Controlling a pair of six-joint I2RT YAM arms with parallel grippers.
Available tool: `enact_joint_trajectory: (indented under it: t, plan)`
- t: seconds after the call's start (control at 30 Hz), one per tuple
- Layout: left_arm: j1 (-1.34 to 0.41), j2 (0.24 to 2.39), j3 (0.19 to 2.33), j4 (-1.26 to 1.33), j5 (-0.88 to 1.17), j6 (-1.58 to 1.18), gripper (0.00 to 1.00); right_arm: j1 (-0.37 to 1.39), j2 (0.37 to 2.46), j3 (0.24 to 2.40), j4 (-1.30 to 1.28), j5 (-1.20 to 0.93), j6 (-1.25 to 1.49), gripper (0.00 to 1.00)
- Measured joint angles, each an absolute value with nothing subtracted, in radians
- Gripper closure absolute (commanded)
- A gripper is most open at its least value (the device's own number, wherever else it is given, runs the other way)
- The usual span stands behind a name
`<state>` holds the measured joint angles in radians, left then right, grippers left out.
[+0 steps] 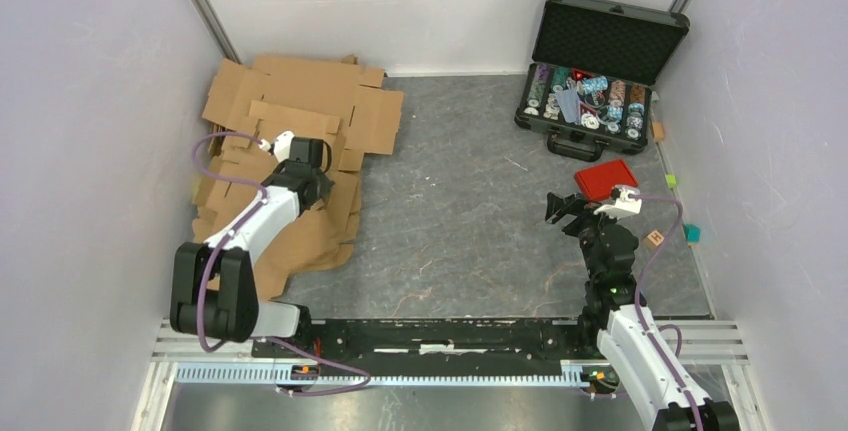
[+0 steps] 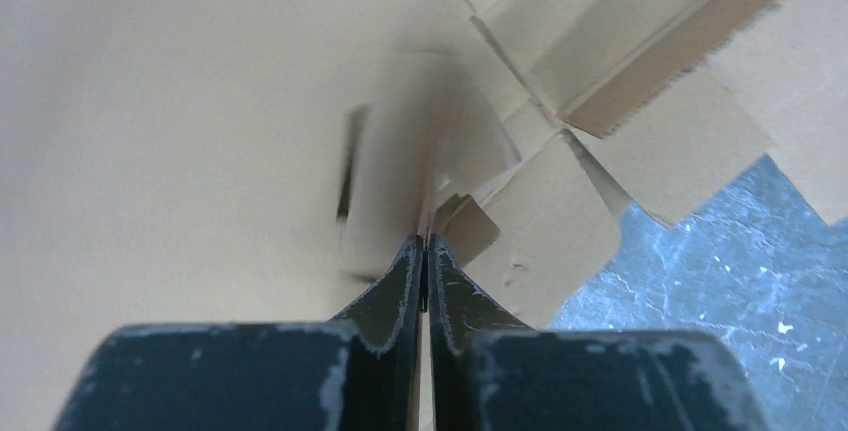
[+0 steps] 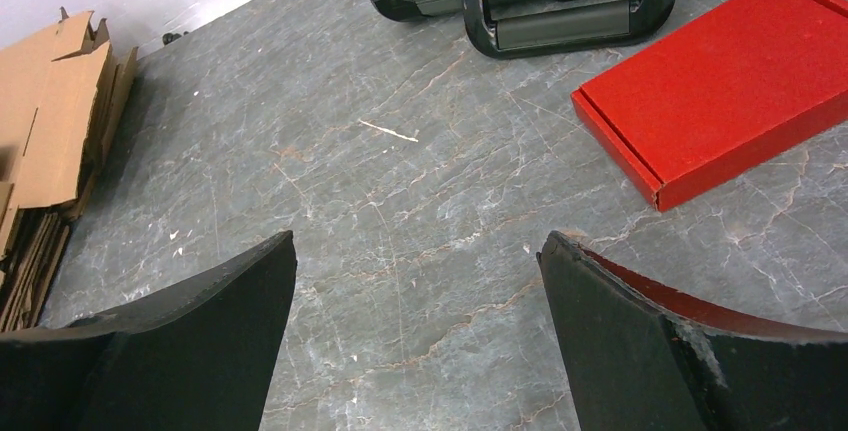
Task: Fold the paper box
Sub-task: Move the paper box to the center of the board.
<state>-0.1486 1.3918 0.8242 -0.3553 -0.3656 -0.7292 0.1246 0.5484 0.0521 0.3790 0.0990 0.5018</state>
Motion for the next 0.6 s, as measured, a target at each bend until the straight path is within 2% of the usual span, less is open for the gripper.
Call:
enact_joint_trajectory:
  t: [0.27,0.6]
  plan:
    - [-0.224,1.226,0.798,-0.352,-0.44,-0.669,0.98,0.125,0.549,0.052,0.38,0.097,0.5,0.01]
    - [-0.486,1.176,0.854,-0.391,-0.514,-0.664,0.97,0.125,0.549,0.052,0.381,0.087,0.492,0.01]
